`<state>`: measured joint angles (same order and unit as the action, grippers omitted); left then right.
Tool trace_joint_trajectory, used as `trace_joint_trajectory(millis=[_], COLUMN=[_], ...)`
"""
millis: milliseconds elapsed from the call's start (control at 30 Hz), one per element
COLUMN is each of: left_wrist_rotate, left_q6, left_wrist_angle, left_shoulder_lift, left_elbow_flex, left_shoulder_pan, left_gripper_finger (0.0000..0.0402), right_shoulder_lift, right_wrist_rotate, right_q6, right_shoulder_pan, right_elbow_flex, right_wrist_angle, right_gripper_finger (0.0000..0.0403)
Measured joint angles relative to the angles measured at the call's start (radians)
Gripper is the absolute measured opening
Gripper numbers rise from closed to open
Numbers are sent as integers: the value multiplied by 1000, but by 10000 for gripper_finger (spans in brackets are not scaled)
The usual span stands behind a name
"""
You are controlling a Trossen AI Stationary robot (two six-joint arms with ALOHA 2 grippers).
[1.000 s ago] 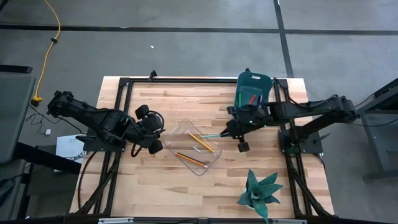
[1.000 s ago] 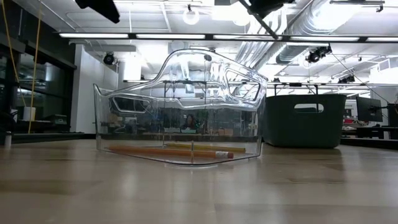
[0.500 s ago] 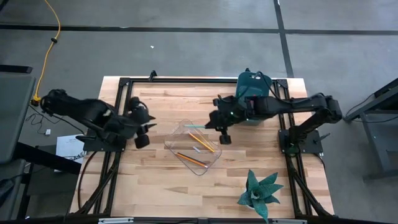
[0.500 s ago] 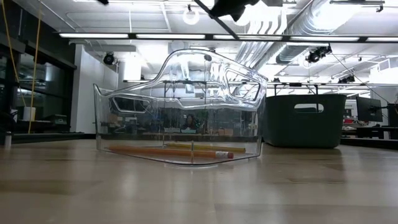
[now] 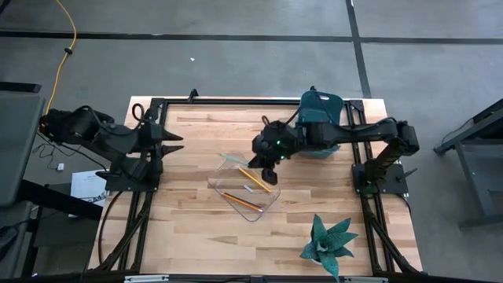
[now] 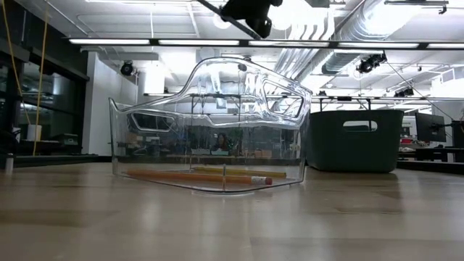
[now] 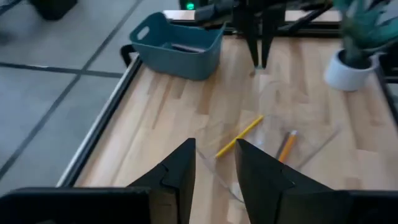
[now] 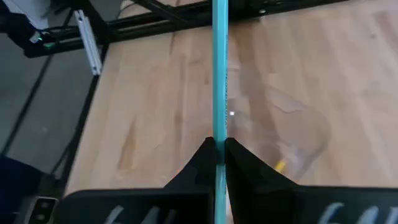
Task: Sort pens & pencils
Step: Put the blue pencil into the transparent bin
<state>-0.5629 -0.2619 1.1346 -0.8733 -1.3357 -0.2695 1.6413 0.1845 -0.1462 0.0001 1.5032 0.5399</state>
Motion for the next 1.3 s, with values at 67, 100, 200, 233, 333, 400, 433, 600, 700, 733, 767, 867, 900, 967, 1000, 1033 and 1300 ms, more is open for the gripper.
trace_joint_trajectory(millis=[67,100,200,233,333,400,433,600,700,733,767,867,900,967,1000,1033,1300], left_wrist_rotate=[21,22,13,3,-12,-25,-29,-25,-2,11,24,68,85,111,119,125,193], left_q6=[0,0,19,34,80,103,114,202,300,334,367,450,466,494,508,521,595], left_wrist_angle=[-4,-3,-9,-11,-17,-18,-21,-90,-184,-216,-257,-372,-406,-484,-520,-563,-873], left_shoulder_lift=[12,20,34,39,41,45,46,58,69,78,87,137,161,209,236,261,437], left_elbow_flex=[1,2,2,2,2,2,2,2,2,3,5,37,54,101,126,153,441], left_shoulder_pan=[-2,-9,-42,-54,-92,-111,-122,-181,-207,-212,-211,-209,-208,-208,-208,-209,-208], left_gripper_finger=[101,101,101,101,101,101,101,101,101,101,101,101,101,101,101,101,101], right_shoulder_lift=[13,20,39,44,56,67,75,124,157,167,173,185,188,188,188,187,193], right_wrist_rotate=[0,-6,-26,-28,-66,-99,-102,-133,-139,-142,-145,-174,-190,-205,-215,-221,-238], right_q6=[-12,-22,-110,-143,-208,-260,-294,-409,-462,-478,-491,-530,-539,-562,-575,-585,-663], right_shoulder_pan=[24,34,58,63,84,93,95,94,97,98,99,102,104,111,112,114,124], right_elbow_flex=[0,0,0,-1,-1,-1,-1,-1,-1,-1,-1,-1,-1,-1,-1,-1,-1], right_wrist_angle=[-10,-18,-15,-22,-51,-52,-54,-86,-100,-105,-116,-134,-132,-131,-135,-136,-95], right_gripper_finger=[0,0,0,0,0,0,0,0,0,0,0,0,0,0,0,0,0])
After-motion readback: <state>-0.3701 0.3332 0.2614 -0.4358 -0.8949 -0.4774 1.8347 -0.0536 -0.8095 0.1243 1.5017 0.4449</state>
